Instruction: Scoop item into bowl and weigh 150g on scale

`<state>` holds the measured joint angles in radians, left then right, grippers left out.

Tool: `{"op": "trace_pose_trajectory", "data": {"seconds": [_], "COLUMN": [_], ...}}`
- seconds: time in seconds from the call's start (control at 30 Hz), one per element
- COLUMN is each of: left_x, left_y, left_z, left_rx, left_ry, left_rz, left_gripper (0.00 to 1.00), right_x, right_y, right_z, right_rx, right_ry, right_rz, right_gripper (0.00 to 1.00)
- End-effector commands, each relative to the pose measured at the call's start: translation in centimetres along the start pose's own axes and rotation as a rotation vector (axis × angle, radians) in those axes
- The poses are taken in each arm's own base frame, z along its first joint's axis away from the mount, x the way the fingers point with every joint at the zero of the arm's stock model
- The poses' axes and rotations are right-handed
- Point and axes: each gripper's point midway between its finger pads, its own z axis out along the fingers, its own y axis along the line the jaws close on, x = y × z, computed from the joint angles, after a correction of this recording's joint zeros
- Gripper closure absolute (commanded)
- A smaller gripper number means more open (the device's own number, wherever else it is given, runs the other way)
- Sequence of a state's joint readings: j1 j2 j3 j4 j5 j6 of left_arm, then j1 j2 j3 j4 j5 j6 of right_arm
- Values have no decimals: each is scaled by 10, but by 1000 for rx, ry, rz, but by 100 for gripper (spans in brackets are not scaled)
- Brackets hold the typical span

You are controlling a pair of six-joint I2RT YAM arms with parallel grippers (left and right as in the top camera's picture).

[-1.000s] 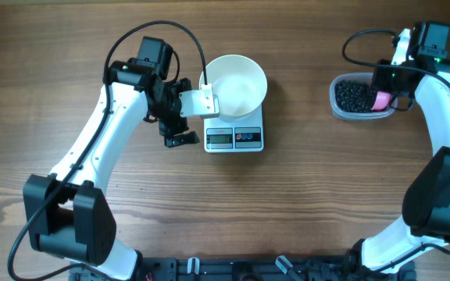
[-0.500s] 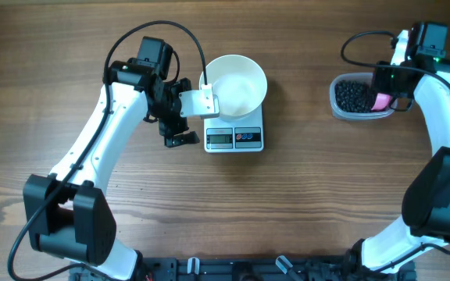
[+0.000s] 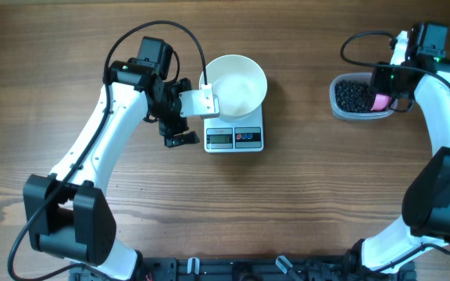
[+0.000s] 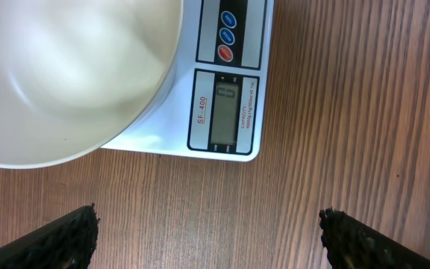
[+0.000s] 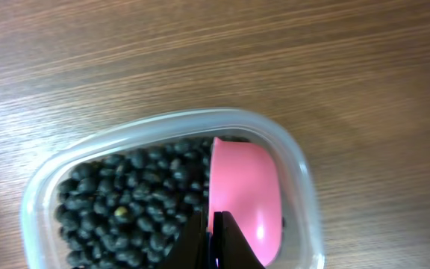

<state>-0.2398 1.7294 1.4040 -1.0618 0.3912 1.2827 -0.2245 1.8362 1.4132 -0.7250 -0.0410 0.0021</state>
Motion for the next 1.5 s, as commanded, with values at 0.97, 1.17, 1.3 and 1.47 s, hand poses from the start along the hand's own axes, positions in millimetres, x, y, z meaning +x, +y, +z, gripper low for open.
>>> {"op": "trace_pose_trajectory", "data": {"seconds": [0.97, 1.17, 1.3, 1.47], "left_x": [-2, -2, -2, -2], "left_y": [0, 0, 0, 0], "left_z": [-5, -5, -5, -5], "left_rx": [-9, -9, -9, -9], "left_ry": [-14, -14, -14, -14], "left_rz": [21, 21, 21, 21], "left_gripper": [0, 0, 0, 0], "right_x": [33, 25, 32, 54], "right_y": [14, 7, 8, 10], "right_z": [7, 25, 41, 49], "right_rx": [-465, -441, -451, -463], "right_ry": [97, 69, 110, 191], "right_rz": [299, 327, 375, 337], "right_gripper": [96, 96, 96, 96]}}
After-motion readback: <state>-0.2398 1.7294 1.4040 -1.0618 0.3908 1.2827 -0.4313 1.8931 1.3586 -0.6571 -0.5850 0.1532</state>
